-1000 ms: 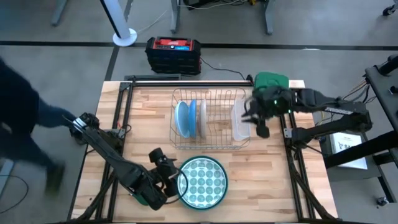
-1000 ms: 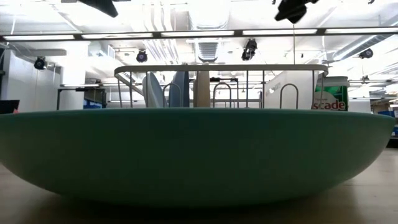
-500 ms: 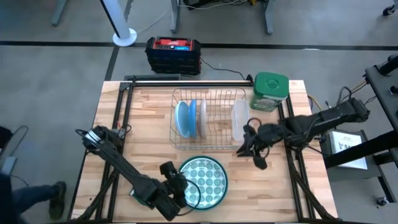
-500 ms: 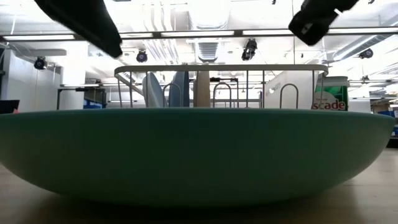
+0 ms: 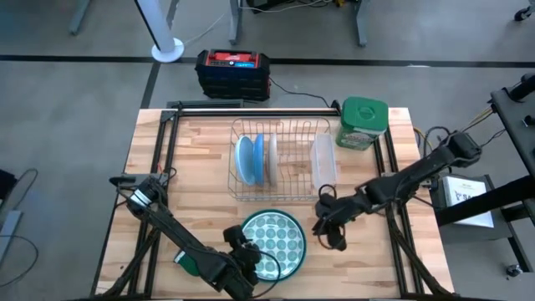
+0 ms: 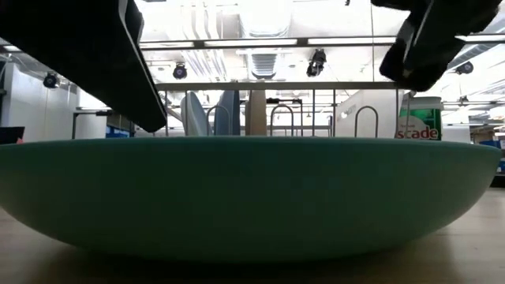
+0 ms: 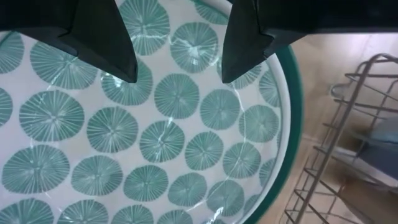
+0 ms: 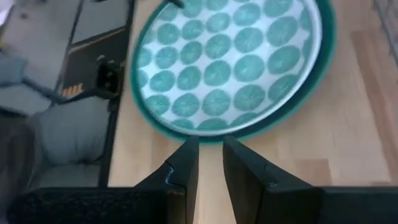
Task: Sort dishes
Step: Put the green patterned plate in the dish rack
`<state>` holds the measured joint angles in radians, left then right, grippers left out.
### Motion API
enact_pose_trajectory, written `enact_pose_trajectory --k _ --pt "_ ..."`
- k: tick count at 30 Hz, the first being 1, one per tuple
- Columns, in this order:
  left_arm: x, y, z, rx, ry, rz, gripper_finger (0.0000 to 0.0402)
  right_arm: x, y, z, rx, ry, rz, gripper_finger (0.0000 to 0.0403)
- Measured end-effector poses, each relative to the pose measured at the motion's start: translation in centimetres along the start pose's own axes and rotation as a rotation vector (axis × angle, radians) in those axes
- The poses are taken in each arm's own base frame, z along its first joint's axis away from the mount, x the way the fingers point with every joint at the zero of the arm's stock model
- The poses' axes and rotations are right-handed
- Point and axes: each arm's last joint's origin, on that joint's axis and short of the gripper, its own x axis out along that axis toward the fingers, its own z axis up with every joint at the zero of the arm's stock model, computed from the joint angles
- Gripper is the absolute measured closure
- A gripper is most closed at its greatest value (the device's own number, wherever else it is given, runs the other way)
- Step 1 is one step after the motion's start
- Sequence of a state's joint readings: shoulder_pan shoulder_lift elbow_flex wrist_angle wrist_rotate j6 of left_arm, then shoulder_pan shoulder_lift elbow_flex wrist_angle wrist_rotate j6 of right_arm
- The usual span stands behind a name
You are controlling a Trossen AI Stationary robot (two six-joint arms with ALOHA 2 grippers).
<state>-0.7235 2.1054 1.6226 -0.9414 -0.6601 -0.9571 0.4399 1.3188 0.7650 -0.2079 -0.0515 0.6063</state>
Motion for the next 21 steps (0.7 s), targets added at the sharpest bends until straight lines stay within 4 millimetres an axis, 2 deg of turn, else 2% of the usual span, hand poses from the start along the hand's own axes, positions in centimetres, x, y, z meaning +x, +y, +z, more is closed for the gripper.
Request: enact_pose_trajectory --k 7,14,21 --pt "0.5 0.1 -0.6 -0.006 0.013 0.013 0.0205 3.0 -0.3 -1.1 0.119 0.065 -0.049 0.0336" --pt "0.6 0.1 -0.6 -0.009 0.016 0.007 0.0224 3.7 0.2 -1.9 0.201 0.07 -0.09 0.0318" --pt "0.8 -0.2 -0.7 -0.026 0.012 -0.017 0.0237 4.1 1.4 -3.2 0.304 0.011 -0.157 0.032"
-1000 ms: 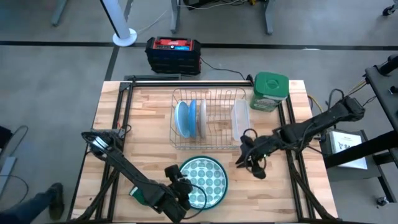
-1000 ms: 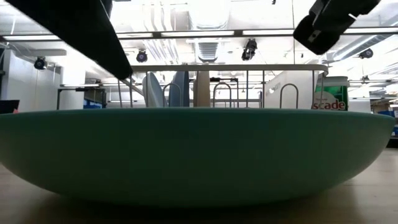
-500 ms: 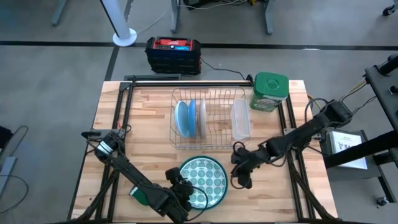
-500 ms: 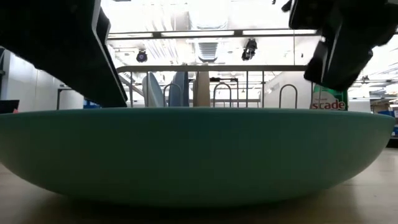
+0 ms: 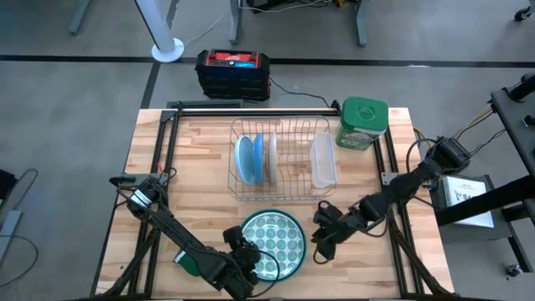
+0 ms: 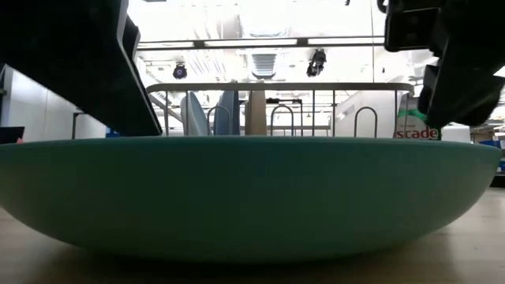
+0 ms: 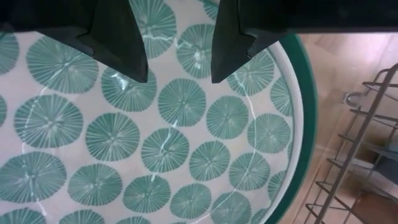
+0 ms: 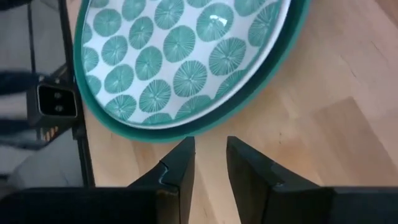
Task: Sort dishes
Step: Put the green patterned plate in the dish rack
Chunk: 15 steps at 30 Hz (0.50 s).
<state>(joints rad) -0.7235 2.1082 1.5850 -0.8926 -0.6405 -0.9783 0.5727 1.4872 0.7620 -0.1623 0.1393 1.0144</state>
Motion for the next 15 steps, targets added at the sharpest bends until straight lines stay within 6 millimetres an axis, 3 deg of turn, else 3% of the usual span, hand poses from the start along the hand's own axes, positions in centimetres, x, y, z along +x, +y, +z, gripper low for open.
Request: enact_pose_trajectory --k 6,15 --pt "1.0 0.0 -1.0 -0.001 0.012 -0.013 0.0245 0.4 0.9 -1.3 0.095 -0.076 -0.017 0.0316" --pt "2.2 -0.2 -2.1 0.0 -0.026 -0.064 0.0245 2.4 1.3 -1.4 0.172 -0.128 0.022 0.0263"
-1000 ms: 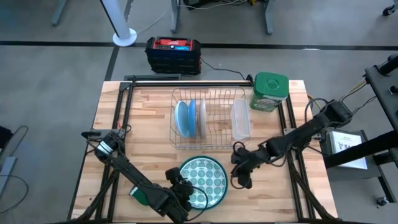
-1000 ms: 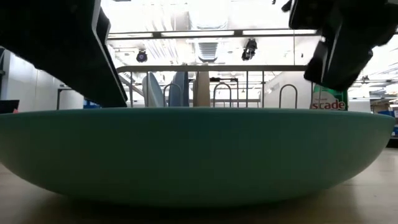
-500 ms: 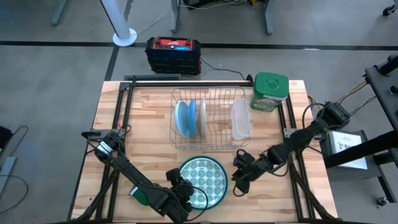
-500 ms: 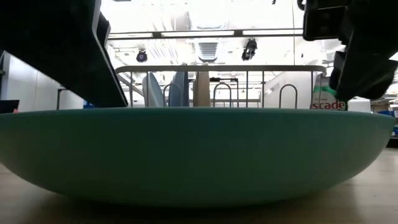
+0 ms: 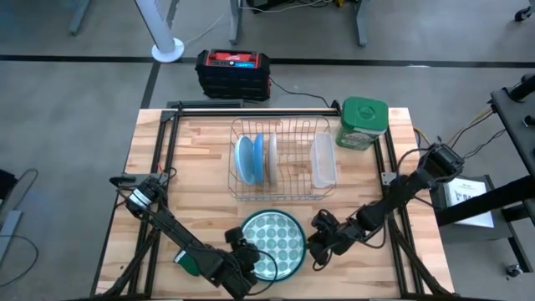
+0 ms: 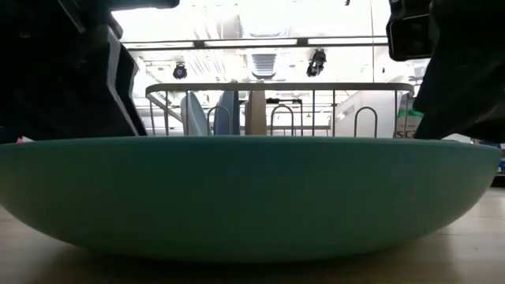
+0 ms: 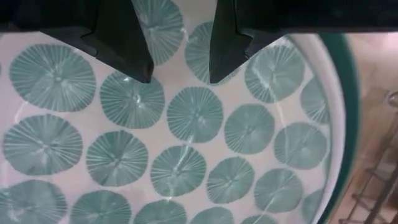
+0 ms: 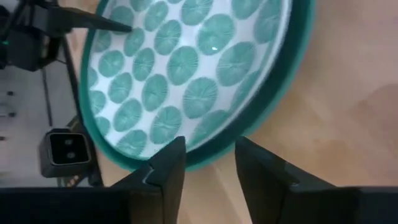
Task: Sort dishes
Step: Put the green patterned plate in the dish rack
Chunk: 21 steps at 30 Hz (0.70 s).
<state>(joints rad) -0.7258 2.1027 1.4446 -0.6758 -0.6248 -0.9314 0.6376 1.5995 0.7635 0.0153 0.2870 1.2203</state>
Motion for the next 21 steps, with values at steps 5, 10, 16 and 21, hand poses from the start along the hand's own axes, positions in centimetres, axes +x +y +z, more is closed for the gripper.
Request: enact_pose_trajectory --k 5,10,16,21 --pt "0.4 -0.1 -0.2 0.011 -0.024 -0.022 0.0245 0.9 -0.2 -0.3 0.017 -0.005 -0.003 0.0235" --pt "0.5 -0.2 -0.4 0.031 -0.032 -0.037 0.0245 1.1 -0.3 -0.3 0.017 -0.039 -0.018 0.0219" --pt "1.0 -0.2 -0.6 0.032 -0.054 -0.051 0.0245 1.3 -0.5 0.3 0.012 -0.065 -0.027 0.0217" --pt "1.2 -0.2 -0.7 0.026 -0.058 -0.055 0.0245 2.0 -0.7 0.4 0.015 -0.072 -0.032 0.0215"
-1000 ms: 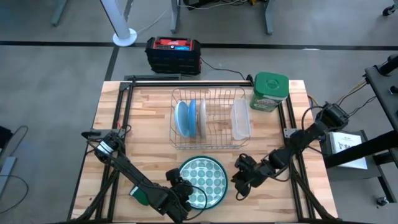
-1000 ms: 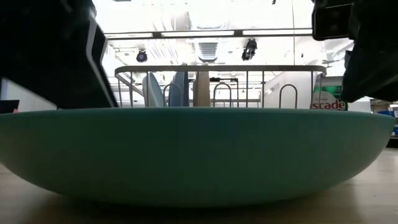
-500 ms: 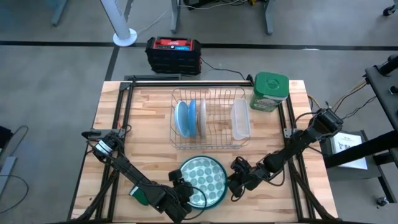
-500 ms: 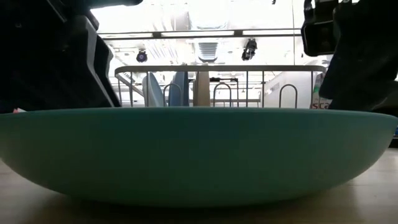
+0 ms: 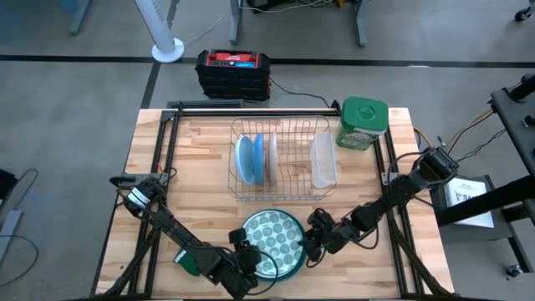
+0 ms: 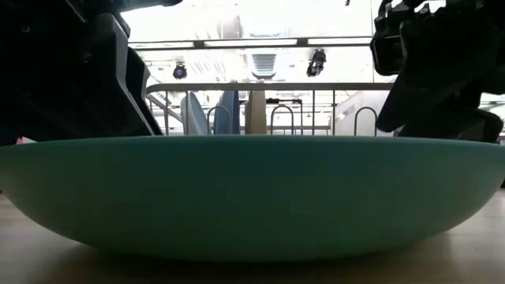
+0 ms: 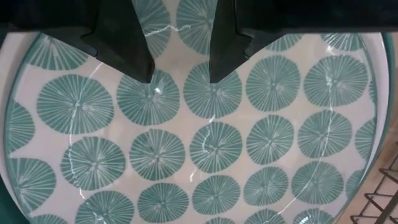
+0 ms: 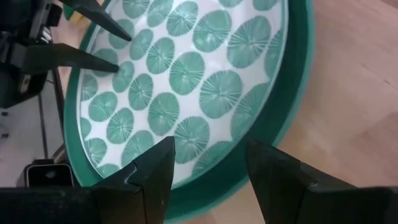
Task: Sort dishes
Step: Put the green patterned plate in the dish rack
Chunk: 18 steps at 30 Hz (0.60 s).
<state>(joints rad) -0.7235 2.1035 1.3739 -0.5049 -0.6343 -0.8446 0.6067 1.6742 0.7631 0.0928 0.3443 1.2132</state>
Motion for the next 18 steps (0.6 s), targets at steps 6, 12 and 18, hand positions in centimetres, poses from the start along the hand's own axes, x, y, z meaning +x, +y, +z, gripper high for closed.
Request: enact_pose_trajectory --k 6,12,18 --pt "0.0 -0.1 0.0 0.016 -0.008 -0.004 0.0245 0.9 -0.1 -0.1 -0.002 -0.026 0.013 0.0222" --pt "0.0 -0.2 0.1 0.027 -0.017 -0.009 0.0245 1.1 -0.4 0.3 -0.004 -0.022 -0.003 0.026" --pt "0.1 -0.3 0.3 0.042 -0.049 -0.009 0.0245 1.3 -0.8 0.7 -0.033 -0.006 -0.026 0.0345"
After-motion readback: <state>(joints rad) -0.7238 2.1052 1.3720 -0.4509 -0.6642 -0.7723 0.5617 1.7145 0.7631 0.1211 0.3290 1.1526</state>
